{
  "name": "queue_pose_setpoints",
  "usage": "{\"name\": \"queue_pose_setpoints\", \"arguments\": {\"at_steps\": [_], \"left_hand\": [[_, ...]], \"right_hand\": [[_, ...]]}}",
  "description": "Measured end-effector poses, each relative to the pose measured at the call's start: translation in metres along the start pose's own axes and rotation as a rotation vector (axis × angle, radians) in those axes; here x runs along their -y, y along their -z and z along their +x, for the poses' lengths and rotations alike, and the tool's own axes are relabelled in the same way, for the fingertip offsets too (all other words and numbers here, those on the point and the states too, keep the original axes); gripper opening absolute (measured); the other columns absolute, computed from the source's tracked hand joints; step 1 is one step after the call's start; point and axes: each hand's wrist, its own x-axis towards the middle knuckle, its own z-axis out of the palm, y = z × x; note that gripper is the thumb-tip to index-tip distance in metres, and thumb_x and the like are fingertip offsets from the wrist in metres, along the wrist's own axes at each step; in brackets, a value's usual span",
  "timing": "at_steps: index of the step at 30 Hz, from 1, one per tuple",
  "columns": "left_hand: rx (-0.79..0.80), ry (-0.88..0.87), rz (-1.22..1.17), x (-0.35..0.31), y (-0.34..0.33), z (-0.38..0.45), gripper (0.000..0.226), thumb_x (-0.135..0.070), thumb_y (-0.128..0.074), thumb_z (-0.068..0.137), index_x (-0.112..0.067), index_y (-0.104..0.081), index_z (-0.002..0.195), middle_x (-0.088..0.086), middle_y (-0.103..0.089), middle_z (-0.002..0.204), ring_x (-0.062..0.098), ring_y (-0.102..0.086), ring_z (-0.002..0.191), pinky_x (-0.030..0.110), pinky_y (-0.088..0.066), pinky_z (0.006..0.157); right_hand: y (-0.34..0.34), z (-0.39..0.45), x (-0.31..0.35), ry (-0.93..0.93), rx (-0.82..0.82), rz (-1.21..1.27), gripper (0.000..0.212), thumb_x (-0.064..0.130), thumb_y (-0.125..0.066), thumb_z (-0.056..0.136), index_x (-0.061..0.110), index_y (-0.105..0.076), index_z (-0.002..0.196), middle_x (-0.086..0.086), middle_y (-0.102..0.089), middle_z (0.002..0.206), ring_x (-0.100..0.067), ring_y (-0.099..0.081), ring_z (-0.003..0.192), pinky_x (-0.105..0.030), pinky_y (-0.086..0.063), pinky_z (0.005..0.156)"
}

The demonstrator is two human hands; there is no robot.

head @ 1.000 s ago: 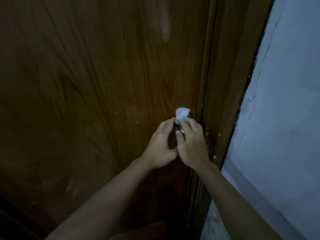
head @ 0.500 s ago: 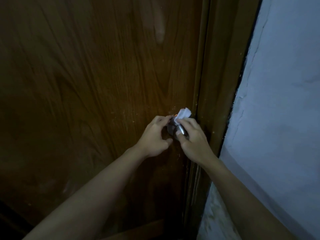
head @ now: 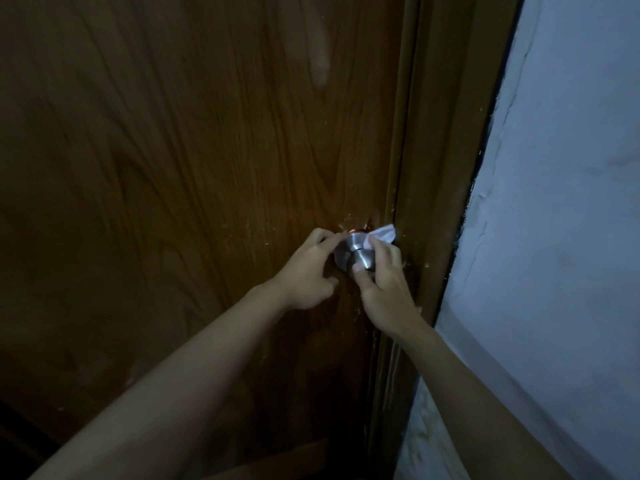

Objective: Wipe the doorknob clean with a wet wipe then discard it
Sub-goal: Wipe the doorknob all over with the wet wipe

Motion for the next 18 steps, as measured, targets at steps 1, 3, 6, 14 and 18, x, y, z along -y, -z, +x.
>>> {"name": "queue_pose_setpoints", "arguments": {"at_steps": [1, 3, 6, 14, 18], "left_hand": [[0.006, -0.004, 0.027, 0.000, 0.001, -0.001, 0.077, -0.003, -0.062, 0.080, -0.016, -0.022, 0.144, 0.002, -0.031, 0.139, 0.016, -0.036, 0.128, 0.018, -0.030, 0.101], [0.012, -0.022, 0.097, -0.002, 0.002, -0.002, 0.074, -0.004, -0.059, 0.082, -0.016, -0.020, 0.144, 0.001, -0.029, 0.140, 0.016, -0.037, 0.127, 0.020, -0.035, 0.101], [-0.060, -0.069, 0.179, -0.006, 0.001, -0.001, 0.064, -0.005, -0.056, 0.084, -0.014, -0.027, 0.141, 0.003, -0.033, 0.138, 0.018, -0.044, 0.122, 0.024, -0.041, 0.099], [-0.099, -0.159, 0.304, -0.005, 0.005, 0.011, 0.067, -0.020, -0.068, 0.078, -0.014, -0.036, 0.136, 0.004, -0.042, 0.126, 0.019, -0.051, 0.110, 0.026, -0.048, 0.090], [-0.058, -0.169, 0.274, -0.002, 0.009, 0.011, 0.071, -0.029, -0.072, 0.074, -0.013, -0.039, 0.135, 0.003, -0.043, 0.123, 0.016, -0.052, 0.107, 0.029, -0.051, 0.089]], "right_hand": [[-0.003, -0.002, 0.001, -0.012, -0.039, 0.000, 0.046, 0.020, -0.040, 0.097, 0.012, -0.026, 0.140, -0.008, -0.028, 0.141, -0.016, -0.035, 0.123, -0.021, -0.029, 0.091], [-0.006, -0.004, -0.002, 0.062, -0.110, -0.071, 0.041, 0.019, -0.043, 0.095, 0.009, -0.036, 0.135, -0.011, -0.037, 0.136, -0.020, -0.042, 0.119, -0.017, -0.032, 0.086], [0.003, -0.002, -0.008, 0.068, -0.058, -0.052, 0.042, 0.020, -0.051, 0.092, 0.010, -0.042, 0.131, -0.008, -0.043, 0.132, -0.018, -0.045, 0.116, -0.019, -0.037, 0.091], [0.015, 0.002, 0.000, -0.192, 0.055, 0.192, 0.039, 0.022, -0.067, 0.081, 0.027, -0.045, 0.113, 0.012, -0.054, 0.097, -0.004, -0.053, 0.095, -0.011, -0.042, 0.079], [0.017, 0.003, -0.004, -0.386, 0.182, 0.397, 0.033, 0.020, -0.071, 0.077, 0.020, -0.057, 0.106, 0.000, -0.065, 0.103, -0.015, -0.061, 0.100, -0.035, -0.049, 0.093]]}}
